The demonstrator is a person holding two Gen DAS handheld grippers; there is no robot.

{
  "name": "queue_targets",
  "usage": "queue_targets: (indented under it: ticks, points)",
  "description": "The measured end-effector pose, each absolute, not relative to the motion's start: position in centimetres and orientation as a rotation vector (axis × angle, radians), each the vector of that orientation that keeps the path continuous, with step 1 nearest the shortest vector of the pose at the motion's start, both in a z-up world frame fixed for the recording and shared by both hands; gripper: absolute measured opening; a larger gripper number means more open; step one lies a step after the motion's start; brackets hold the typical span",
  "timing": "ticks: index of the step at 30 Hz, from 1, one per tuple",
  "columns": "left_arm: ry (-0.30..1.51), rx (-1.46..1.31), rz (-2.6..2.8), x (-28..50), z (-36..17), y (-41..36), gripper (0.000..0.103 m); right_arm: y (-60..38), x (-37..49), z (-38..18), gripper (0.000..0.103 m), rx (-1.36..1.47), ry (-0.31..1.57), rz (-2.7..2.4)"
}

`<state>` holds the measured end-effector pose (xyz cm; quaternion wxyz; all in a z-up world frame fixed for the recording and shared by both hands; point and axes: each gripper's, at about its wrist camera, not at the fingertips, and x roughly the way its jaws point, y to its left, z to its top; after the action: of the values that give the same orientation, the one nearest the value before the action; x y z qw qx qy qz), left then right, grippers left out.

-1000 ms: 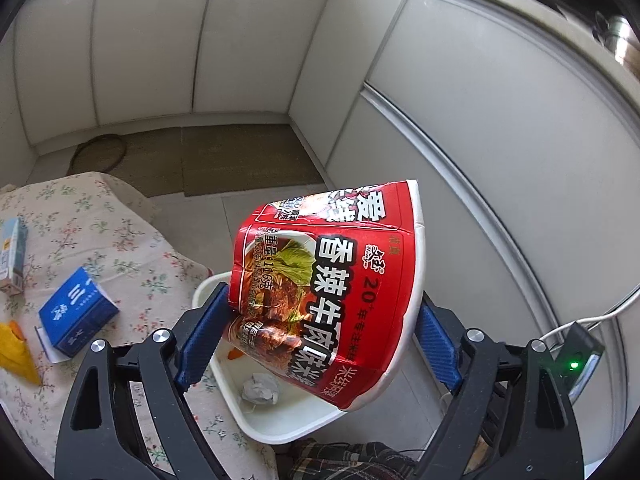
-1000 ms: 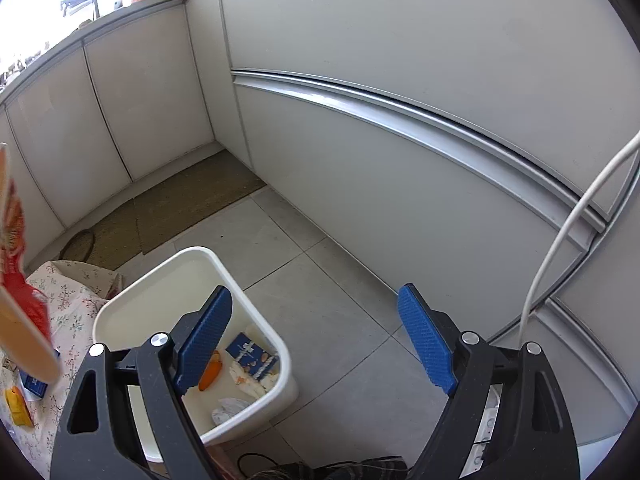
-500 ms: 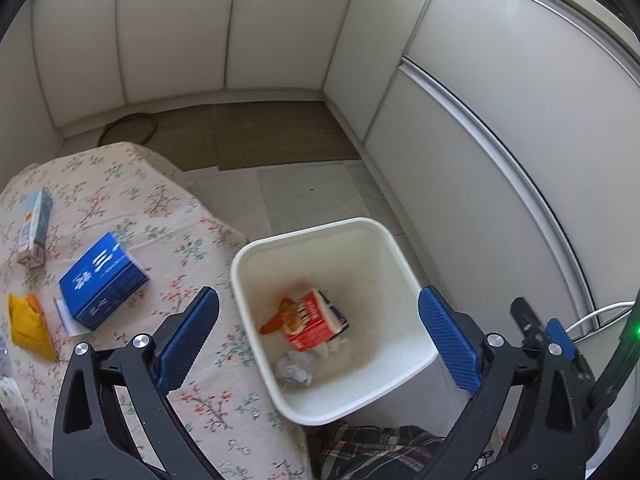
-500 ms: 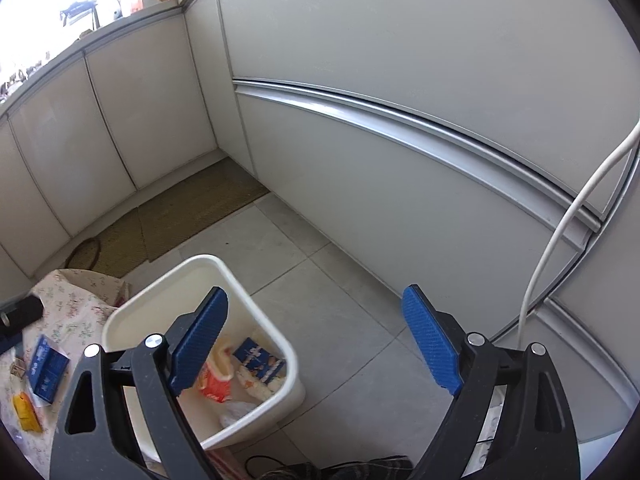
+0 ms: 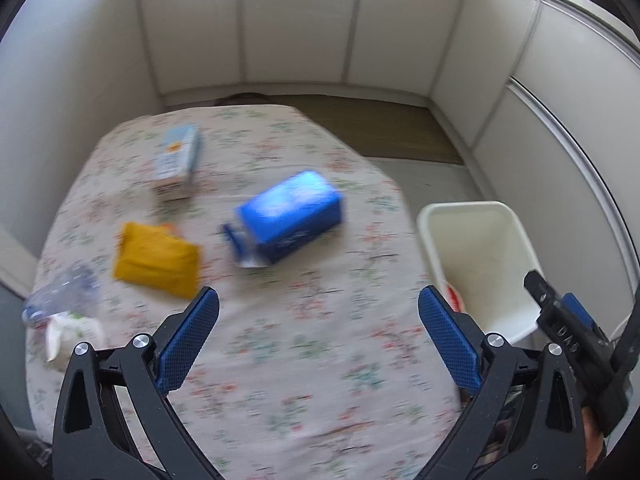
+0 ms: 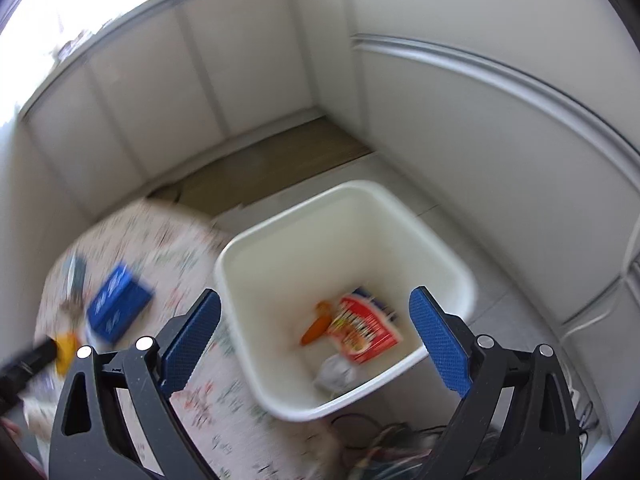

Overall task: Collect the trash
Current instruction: 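Grasp the white paper cup with the left gripper and lift it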

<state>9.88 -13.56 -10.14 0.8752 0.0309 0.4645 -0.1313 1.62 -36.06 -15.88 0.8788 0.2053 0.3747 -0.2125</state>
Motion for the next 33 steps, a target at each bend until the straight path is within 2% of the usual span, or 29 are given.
queue_targets:
  ticks: [5,12,23,25,27,28,32,33]
  points:
    - [0.942,-0.003,-0.108,9.7,-9.5,-4.5,0.096,-32.1,3.0,-16.7,0.092,0.269,0.777,-0.36]
    - [0.957,-0.078,0.1,10.0,-10.7,4.8,0.096,-31.0,3.5,-16.7,0.092,0.208,0.789,-0.342]
    - [1.067,-0.112,0.122,10.5,-15.7,8.5,0.094,-29.8,3.8,-16.9,0.092,0.13,0.806,-0.331]
    - [1.065,-0.104,0.118,10.6,-16.3,8.7,0.086,-28.8,4.3,-16.9,0.092,0.097,0.818,-0.3]
    - [1.082,-0.108,0.104,10.9,-17.0,9.2,0.07,-27.6,5.0,-16.8,0.092,0.056,0.825,-0.259]
    - [1.097,-0.121,0.09,10.9,-17.4,9.6,0.065,-26.9,5.3,-16.7,0.092,0.038,0.827,-0.24]
    - [1.12,-0.175,0.047,10.8,-18.1,10.6,0.03,-22.5,8.2,-15.7,0.092,-0.029,0.837,-0.097]
    - [1.117,-0.19,0.038,10.7,-18.1,10.8,0.029,-21.4,8.8,-15.4,0.092,-0.053,0.839,-0.061]
